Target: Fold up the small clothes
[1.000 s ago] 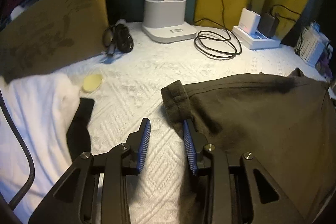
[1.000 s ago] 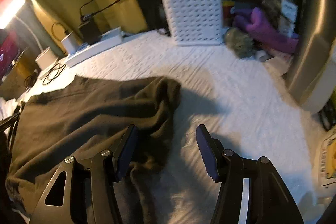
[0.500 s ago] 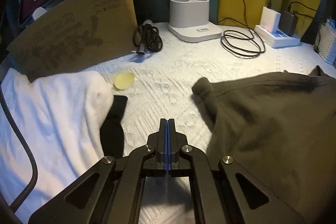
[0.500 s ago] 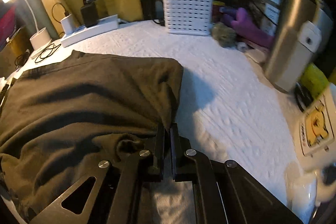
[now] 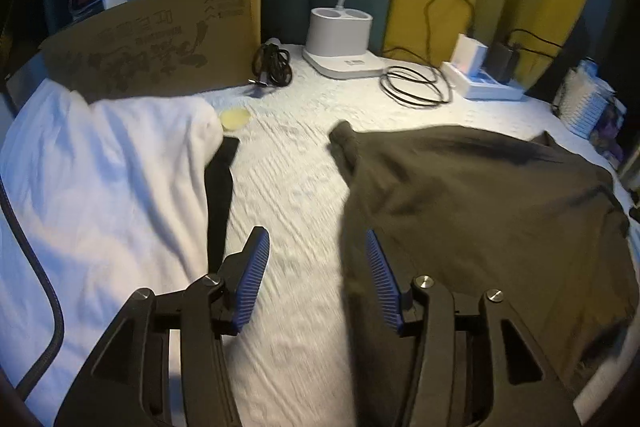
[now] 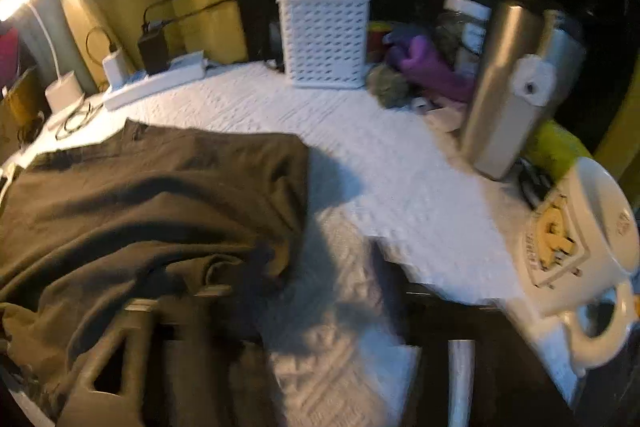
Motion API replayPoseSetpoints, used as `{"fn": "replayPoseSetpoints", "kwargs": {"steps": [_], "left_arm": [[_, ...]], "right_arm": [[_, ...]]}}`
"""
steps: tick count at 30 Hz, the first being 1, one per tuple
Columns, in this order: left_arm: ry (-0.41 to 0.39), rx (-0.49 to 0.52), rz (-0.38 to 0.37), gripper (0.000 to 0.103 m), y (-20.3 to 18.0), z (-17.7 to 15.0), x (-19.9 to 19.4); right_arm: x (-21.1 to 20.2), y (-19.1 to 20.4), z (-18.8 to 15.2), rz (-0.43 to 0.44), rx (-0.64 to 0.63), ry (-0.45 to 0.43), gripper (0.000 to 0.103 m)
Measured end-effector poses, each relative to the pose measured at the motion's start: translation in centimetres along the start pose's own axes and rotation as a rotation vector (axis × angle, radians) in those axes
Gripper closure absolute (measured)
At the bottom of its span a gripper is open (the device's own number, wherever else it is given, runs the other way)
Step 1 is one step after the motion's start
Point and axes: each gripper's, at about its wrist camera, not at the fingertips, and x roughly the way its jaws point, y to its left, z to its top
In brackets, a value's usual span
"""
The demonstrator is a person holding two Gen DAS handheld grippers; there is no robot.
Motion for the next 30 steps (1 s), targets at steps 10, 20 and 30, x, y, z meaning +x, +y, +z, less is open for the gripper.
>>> {"fn": "replayPoseSetpoints", "kwargs": {"steps": [10,20,30], "left_arm": [[-0.019,0.029,-0.074,0.052,-2.5,-3.7,-3.5],[-0.027,0.051,-0.145,0.041,-3.8,-7.2,-6.3],[-0.005,-0.013,-0.205,0.038,-3.9,-10.3,-7.9]], "right_arm": [[-4.6,0.1,-3.6,0.023,-0.008,-0.025,0.035],[-7.4,0.6,-7.7,0.054,0.022,-0.028,0.035],[-8.3,0.9,-11.6,0.103,0.086,-0.006,0.035]]}}
